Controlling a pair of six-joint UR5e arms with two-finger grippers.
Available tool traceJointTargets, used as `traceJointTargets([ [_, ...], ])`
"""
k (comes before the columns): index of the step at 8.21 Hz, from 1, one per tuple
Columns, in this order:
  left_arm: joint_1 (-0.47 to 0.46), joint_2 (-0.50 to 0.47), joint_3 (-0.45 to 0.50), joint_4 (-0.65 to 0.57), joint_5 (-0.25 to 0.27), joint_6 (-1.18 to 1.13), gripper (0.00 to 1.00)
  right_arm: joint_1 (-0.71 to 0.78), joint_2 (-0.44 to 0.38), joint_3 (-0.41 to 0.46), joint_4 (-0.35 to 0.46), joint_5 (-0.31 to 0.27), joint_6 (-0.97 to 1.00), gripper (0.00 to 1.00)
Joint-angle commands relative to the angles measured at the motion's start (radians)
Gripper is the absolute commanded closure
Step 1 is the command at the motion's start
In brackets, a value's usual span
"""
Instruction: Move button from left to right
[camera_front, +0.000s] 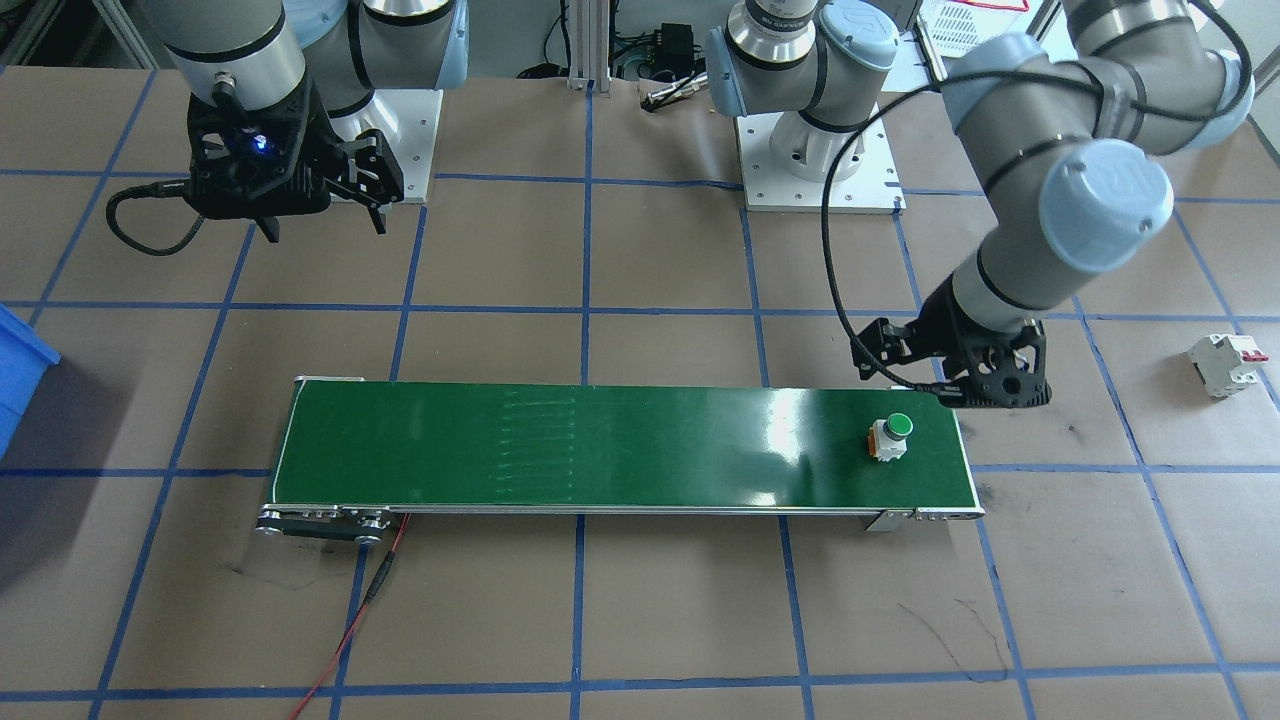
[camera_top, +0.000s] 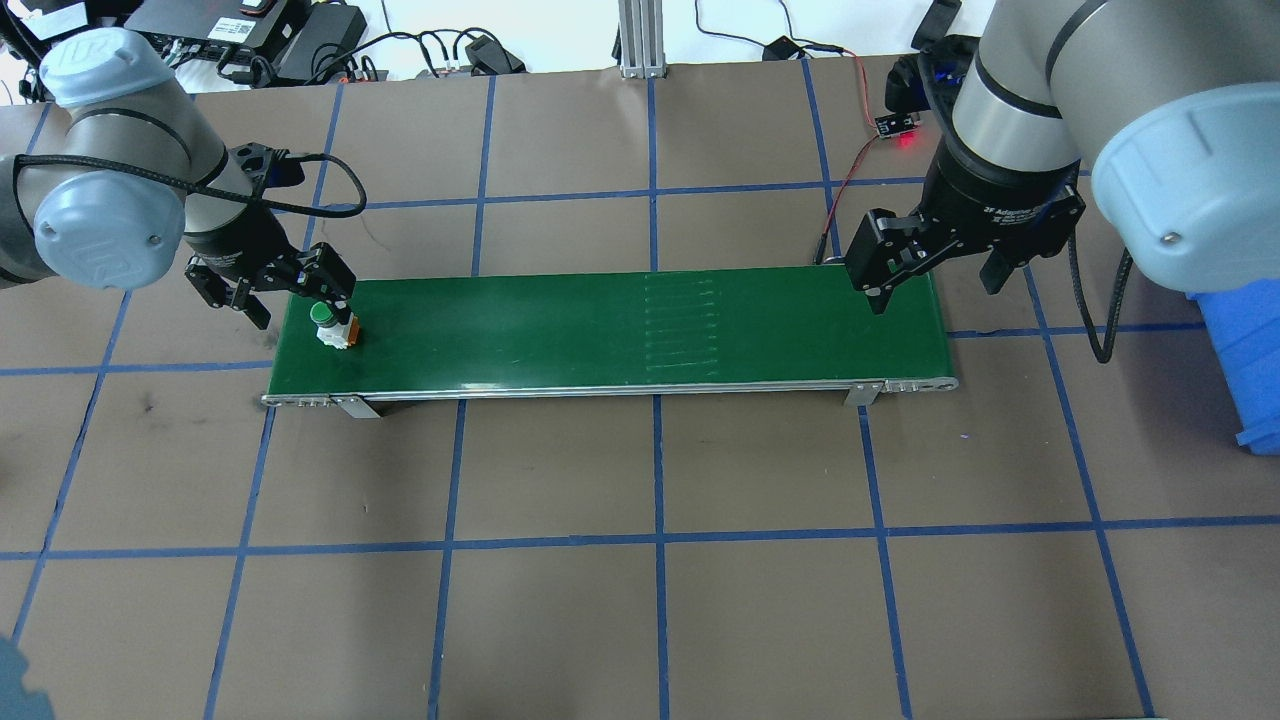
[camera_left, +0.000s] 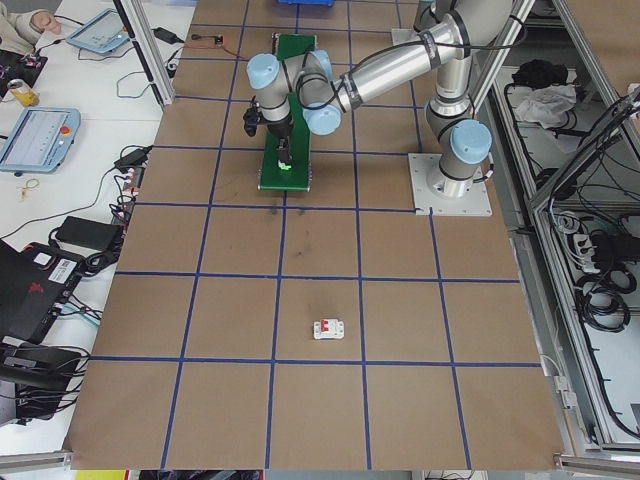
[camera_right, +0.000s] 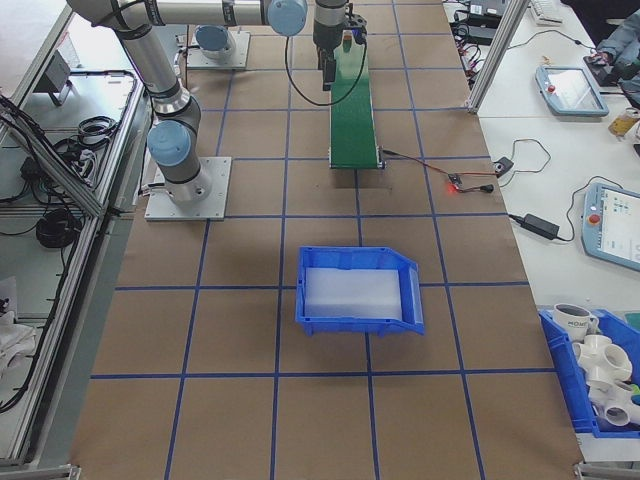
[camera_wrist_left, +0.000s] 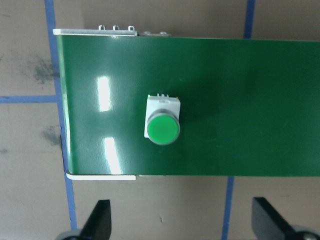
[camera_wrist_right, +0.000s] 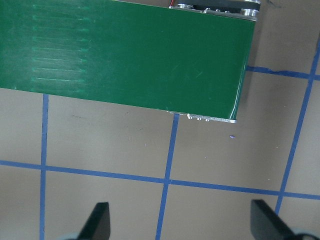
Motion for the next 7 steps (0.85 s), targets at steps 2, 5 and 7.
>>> traceJointTargets([
  [2,-0.077,0.148,0.011,-0.045,-0.003,-0.059,0.00,0.000,0.018,0.000,-0.012,0.008,0.003,0.00],
  [5,-0.086,0.138,0.013,-0.048,0.006,-0.057,0.00,0.000,0.021,0.000,-0.024,0.009,0.000,0.00],
  [7,-0.086,0.137,0.013,-0.048,0.009,-0.059,0.00,-0.002,0.052,-0.014,-0.036,0.046,0.012,0.00],
])
